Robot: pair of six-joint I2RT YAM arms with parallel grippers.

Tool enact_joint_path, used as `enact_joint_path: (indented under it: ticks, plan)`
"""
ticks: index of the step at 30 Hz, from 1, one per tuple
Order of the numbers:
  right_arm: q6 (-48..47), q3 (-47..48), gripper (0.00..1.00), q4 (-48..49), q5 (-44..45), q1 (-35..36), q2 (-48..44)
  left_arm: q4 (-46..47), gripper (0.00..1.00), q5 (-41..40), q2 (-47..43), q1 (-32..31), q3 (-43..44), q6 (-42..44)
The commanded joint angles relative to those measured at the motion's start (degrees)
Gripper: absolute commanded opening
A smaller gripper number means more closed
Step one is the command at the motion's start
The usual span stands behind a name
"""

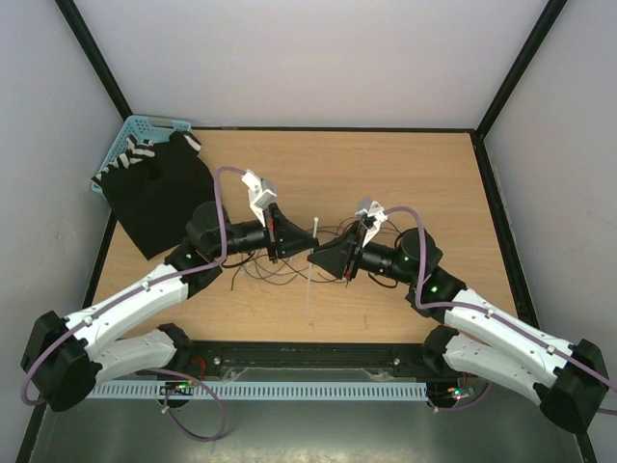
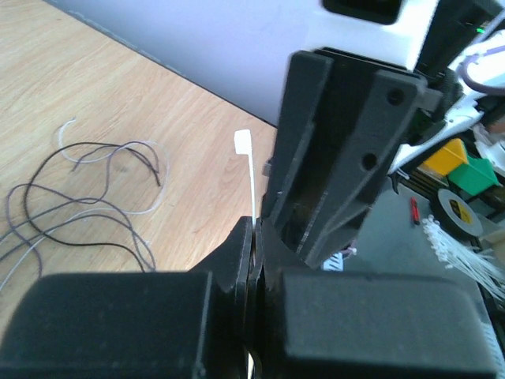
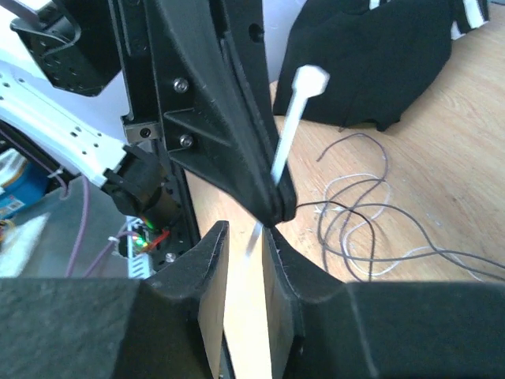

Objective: Zip-tie the wires
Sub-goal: Pick up the ribbon at the center of the board.

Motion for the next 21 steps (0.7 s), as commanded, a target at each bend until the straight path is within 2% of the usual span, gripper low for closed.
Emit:
enact_joint_path:
  ticks: [1, 5, 12, 16, 21]
  plan:
    - [-5.32, 0.47, 0.35, -3.80, 3.02, 0.17, -2.48, 1.87, 0.00, -6.24, 2.25, 2.54, 2.61, 0.86]
    - [-9.11, 1.55, 0.37, -11.26, 7.41, 0.16, -4.08, 1.83, 0.00, -4.90, 7.69, 9.87, 7.10, 2.13]
    - [-11.65, -0.99, 0.45, -14.54, 12.20, -0.04, -8.20, 1.92, 0.00, 1.32, 24.15, 20.06, 19.61, 5.22]
    - [-12.23, -2.02, 0.46, -14.92, 12.51, 0.00, -9.00, 2.53, 0.00, 1.96, 33.86, 23.15, 26.89, 5.18]
    - [-12.20, -3.10, 0.46, -14.51, 12.33, -0.02, -10.19, 3.43, 0.00, 2.13, 45.35, 23.52, 35.13, 7.26]
